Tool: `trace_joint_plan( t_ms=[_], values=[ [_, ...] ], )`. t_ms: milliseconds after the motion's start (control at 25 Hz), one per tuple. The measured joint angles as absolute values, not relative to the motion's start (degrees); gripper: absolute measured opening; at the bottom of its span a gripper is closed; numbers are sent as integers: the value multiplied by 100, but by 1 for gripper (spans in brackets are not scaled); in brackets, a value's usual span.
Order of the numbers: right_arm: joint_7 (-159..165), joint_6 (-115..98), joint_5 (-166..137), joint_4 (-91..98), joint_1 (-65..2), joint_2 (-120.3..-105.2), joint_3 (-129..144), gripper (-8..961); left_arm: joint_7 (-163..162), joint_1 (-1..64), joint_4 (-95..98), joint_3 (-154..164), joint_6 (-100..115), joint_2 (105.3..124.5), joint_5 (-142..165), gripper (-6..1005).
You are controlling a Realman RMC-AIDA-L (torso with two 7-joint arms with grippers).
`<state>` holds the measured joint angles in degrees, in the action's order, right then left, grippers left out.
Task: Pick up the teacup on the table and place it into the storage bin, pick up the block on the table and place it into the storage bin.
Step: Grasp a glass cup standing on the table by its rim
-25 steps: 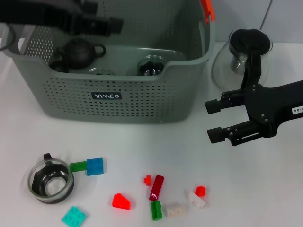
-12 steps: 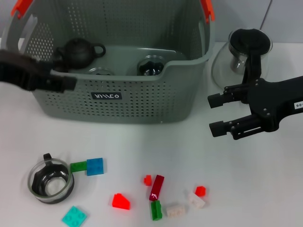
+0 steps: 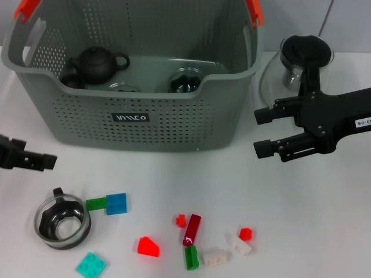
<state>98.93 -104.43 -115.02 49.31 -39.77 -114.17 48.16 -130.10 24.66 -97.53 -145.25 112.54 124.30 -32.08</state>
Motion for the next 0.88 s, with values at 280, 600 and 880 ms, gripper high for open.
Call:
trace_joint_plan(
  t_ms=[280, 600, 880],
  values=[
    [9882, -10276, -11497, 4930, -3998, -11416, 4816, 855, -13297, 2597, -9110, -14246, 11106, 12415, -2294, 830],
    [9879, -10224, -11485, 4930, -4066, -11417, 4809, 855, -13504, 2611, -8615, -13927, 10936, 12417, -1836, 831],
    [9876, -10221, -11479, 4940, -4078, -11425, 4807, 854, -13699, 2637, -8247, -13608, 10587, 12423, -1661, 831]
  ],
)
